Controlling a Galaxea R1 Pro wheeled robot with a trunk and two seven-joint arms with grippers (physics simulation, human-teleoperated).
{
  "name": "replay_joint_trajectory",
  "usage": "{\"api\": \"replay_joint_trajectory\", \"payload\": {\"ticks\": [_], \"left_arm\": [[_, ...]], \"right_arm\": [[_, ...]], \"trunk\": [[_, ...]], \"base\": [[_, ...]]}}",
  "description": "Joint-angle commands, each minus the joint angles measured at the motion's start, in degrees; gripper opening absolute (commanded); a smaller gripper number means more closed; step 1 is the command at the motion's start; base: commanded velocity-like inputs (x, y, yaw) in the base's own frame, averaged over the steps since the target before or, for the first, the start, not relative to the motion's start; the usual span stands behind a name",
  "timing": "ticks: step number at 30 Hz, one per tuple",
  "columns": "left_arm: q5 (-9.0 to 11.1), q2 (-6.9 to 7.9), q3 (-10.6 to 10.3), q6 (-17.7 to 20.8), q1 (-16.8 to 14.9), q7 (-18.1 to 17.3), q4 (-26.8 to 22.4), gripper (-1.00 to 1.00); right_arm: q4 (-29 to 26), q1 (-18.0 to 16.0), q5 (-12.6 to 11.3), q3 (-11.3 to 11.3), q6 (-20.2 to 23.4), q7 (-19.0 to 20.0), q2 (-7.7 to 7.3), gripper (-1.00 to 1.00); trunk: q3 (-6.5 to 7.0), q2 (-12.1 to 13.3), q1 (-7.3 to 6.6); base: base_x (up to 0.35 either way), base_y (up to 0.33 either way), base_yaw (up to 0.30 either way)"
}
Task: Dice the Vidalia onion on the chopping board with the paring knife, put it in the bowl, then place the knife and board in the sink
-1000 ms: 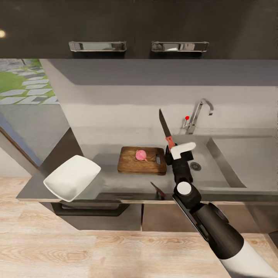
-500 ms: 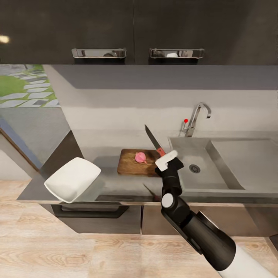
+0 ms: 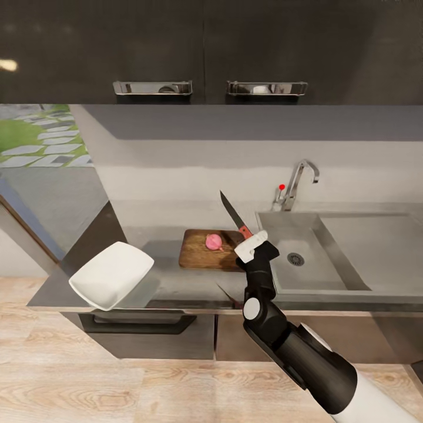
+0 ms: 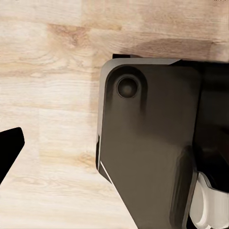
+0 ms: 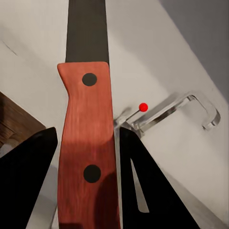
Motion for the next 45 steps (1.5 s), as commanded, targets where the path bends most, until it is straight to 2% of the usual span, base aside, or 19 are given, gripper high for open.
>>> {"api": "replay_joint_trajectory", "payload": {"ticks": [1,2,5,8,16,29,36,45], "left_arm": [[0.3,0.04,0.1,-0.1,0.0,-0.1,-0.1,1.00],[0.3,0.17,0.1,-0.1,0.0,-0.1,-0.1,1.00],[0.3,0.45,0.1,-0.1,0.0,-0.1,-0.2,1.00],[0.3,0.50,0.1,-0.1,0.0,-0.1,-0.1,1.00],[0.3,0.61,0.1,-0.1,0.0,0.0,-0.1,1.00],[0.3,0.70,0.1,-0.1,0.0,-0.1,-0.1,1.00],[0.3,0.70,0.1,-0.1,0.0,-0.1,-0.2,1.00],[0.3,0.70,0.1,-0.1,0.0,0.0,-0.3,1.00]], "right_arm": [[0.2,-0.1,0.0,0.4,0.3,-0.3,-0.06,-1.00],[0.4,-0.1,0.0,1.0,0.4,-0.3,-0.05,-1.00],[0.7,-0.1,0.0,4.6,2.0,-0.3,-0.02,-1.00],[1.5,-0.1,0.0,5.9,3.4,-0.3,-0.02,-1.00],[3.6,-0.1,0.0,6.3,3.9,-0.3,0.02,-1.00],[3.7,-0.1,0.1,6.5,4.1,-0.4,0.13,-1.00],[3.5,-0.1,0.1,6.5,3.9,-0.4,0.07,-1.00],[3.6,-0.1,0.0,8.8,4.0,-0.4,0.16,-1.00]], "trunk": [[-0.08,-0.1,0.03],[-0.08,-0.1,0.03],[-0.08,-0.1,0.03],[-0.08,-0.1,0.03],[-0.07,-0.1,0.03],[-0.07,-0.1,0.03],[-0.07,-0.1,0.03],[-0.31,-0.1,0.03]], "base": [[0.000,0.000,0.000],[0.000,0.000,0.000],[0.000,0.000,0.000],[0.000,0.000,0.000],[0.000,0.000,0.000],[0.004,0.000,0.000],[0.162,0.000,0.000],[0.064,0.000,0.000]]}}
